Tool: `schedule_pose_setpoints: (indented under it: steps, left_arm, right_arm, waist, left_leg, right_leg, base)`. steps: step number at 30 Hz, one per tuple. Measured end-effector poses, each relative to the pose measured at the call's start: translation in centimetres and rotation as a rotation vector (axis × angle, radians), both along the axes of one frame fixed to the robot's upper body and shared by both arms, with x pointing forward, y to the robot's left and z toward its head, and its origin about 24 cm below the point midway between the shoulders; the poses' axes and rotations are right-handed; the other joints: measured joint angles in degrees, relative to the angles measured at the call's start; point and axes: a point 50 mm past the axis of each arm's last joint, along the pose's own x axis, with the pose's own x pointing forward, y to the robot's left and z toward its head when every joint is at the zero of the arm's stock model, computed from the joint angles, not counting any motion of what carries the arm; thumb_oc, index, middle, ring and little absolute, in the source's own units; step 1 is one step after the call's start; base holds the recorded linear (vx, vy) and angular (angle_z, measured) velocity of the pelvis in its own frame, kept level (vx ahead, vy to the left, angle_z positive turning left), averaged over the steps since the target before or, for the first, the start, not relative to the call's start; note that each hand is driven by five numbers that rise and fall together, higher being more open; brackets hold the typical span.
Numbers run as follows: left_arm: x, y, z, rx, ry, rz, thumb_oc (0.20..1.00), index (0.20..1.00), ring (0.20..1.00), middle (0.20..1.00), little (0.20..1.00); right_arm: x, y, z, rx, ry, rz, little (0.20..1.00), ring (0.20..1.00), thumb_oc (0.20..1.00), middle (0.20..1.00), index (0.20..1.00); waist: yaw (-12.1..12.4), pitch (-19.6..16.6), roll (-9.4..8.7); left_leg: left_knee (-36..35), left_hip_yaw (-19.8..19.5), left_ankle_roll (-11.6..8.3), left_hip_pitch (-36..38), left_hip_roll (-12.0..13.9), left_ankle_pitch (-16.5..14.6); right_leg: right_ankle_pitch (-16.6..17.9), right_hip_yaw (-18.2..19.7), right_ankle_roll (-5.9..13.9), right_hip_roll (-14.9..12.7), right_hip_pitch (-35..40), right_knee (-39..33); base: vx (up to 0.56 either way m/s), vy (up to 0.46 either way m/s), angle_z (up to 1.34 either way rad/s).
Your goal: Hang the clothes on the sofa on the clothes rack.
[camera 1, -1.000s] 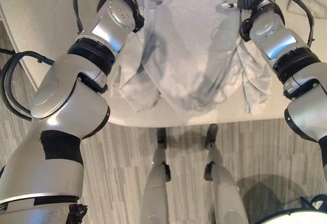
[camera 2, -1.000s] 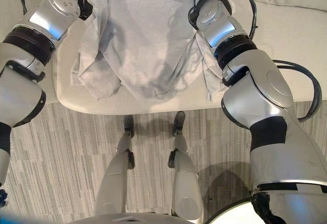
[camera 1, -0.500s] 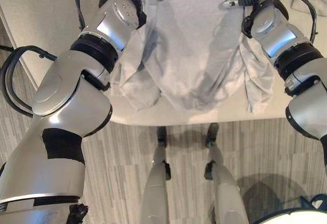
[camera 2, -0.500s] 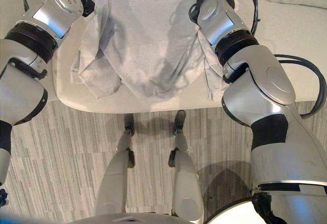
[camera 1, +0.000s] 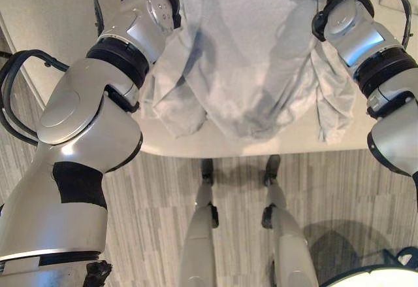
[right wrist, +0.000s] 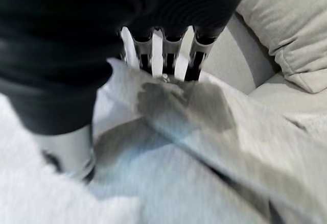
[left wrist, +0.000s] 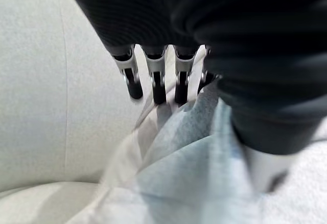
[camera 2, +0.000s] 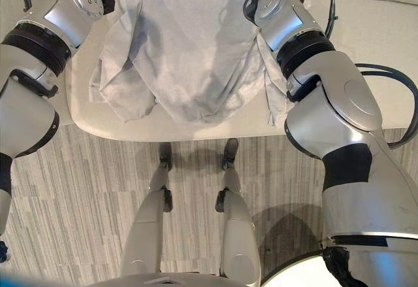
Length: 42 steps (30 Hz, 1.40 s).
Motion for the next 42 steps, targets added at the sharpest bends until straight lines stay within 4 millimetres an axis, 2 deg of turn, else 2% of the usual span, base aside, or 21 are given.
schedule_pose_setpoints:
  steps: [3,14,21,25,27,28,33,36,40,42]
  left_arm:
    - [0.0,0.4,0.1,-0.006,0.001,0.018,0.200,0.200,0.200,0.200,0.200]
    - [0.0,0.4,0.1,-0.008,0.004,0.019,0.200,0.200,0.200,0.200,0.200]
    - [-0.4,0.6,0.7,-0.015,-0.017,-0.002,0.200,0.200,0.200,0.200,0.200]
    - [-1.0,0.6,1.2,-0.050,-0.061,-0.061,0.200,0.200,0.200,0.200,0.200]
    - [-2.0,1.2,1.7,-0.098,-0.134,-0.122,0.200,0.200,0.200,0.200,0.200]
    - [-2.2,1.9,1.4,-0.136,-0.158,-0.119,0.200,0.200,0.200,0.200,0.200]
    - [-4.5,2.2,1.9,-0.145,-0.278,-0.228,0.200,0.200,0.200,0.200,0.200]
    - [-4.8,3.1,0.6,-0.155,-0.288,-0.226,0.200,0.200,0.200,0.200,0.200]
    - [-6.1,3.8,-1.2,-0.190,-0.324,-0.273,0.200,0.200,0.200,0.200,0.200]
    - [-6.3,4.3,-1.8,-0.206,-0.330,-0.272,0.200,0.200,0.200,0.200,0.200]
  right_arm:
    - [-0.2,-0.2,0.8,0.004,-0.014,0.001,0.200,0.200,0.200,0.200,0.200]
    - [-0.3,0.2,0.9,0.005,-0.010,0.032,0.200,0.200,0.200,0.200,0.200]
    - [-1.1,2.1,1.7,0.083,-0.068,0.186,0.200,0.200,0.200,0.200,0.200]
    - [-2.2,2.7,1.4,0.147,-0.124,0.291,0.200,0.200,0.200,0.200,0.200]
    - [-3.8,3.2,0.6,0.234,-0.204,0.415,0.200,0.200,0.200,0.200,0.200]
    - [-4.0,3.1,-0.6,0.280,-0.222,0.435,0.200,0.200,0.200,0.200,0.200]
    - [-6.5,2.1,-1.3,0.399,-0.347,0.510,0.200,0.200,0.200,0.200,0.200]
    - [-6.3,1.2,-3.4,0.393,-0.329,0.477,0.200,0.200,0.200,0.200,0.200]
    - [-6.8,-1.1,-5.8,0.425,-0.323,0.432,0.200,0.200,0.200,0.200,0.200]
    - [-6.8,-1.7,-6.4,0.436,-0.313,0.415,0.200,0.200,0.200,0.200,0.200]
  waist:
    - [-0.04,0.00,0.00]
    - [0.01,0.01,-0.01]
    - [-0.14,0.06,-0.04]
    - [-0.10,0.78,0.02]
    - [0.11,1.36,0.12]
    - [0.11,1.31,0.19]
    - [0.22,1.30,0.25]
    - [0.20,1.25,0.31]
    - [0.45,1.24,0.84]
    - [0.38,1.12,1.35]
  left_leg:
    - [0.07,0.03,0.00,0.00,0.02,0.00]
    - [0.06,-0.01,0.00,-0.03,0.01,0.00]
    - [0.05,0.06,0.00,0.60,0.05,0.01]
    - [0.00,-0.01,0.01,3.13,0.05,0.03]
    - [-0.61,-0.13,0.02,6.71,0.16,0.04]
    - [-1.60,-0.20,0.01,9.74,0.05,0.03]
    - [-1.96,-0.44,-0.09,11.18,-0.07,0.44]
    - [-2.98,-0.55,-0.25,14.02,-0.06,0.76]
    - [-4.02,-1.33,-0.39,18.06,0.21,0.93]
    - [-4.51,-1.97,-0.41,19.93,0.24,0.96]
  right_leg:
    - [0.04,0.01,-0.05,0.02,0.01,0.00]
    - [0.05,0.04,-0.06,0.01,0.02,0.00]
    - [0.09,0.10,-0.09,0.02,0.61,0.01]
    - [0.08,-0.06,-0.08,-0.05,3.22,0.01]
    - [0.04,-0.35,-0.05,-0.02,6.59,-0.01]
    - [-0.33,-0.41,0.39,-0.03,9.25,-0.01]
    - [-0.71,-0.65,0.81,-0.11,10.92,-0.02]
    - [-0.83,-0.75,0.80,-0.10,13.44,-0.04]
    - [-1.48,-1.71,0.78,-0.08,17.66,-0.05]
    - [-1.84,-2.63,0.81,-0.10,19.73,-0.04]
  base:
    - [0.00,0.000,0.00]
    - [0.00,0.000,0.00]
    - [0.00,0.000,0.00]
    - [0.00,-0.007,0.01]
    - [0.00,-0.021,0.01]
    - [0.02,-0.050,0.04]
    - [0.02,-0.043,0.06]
    - [0.06,-0.074,0.04]
    - [0.07,-0.074,0.10]
    - [0.09,-0.093,0.16]
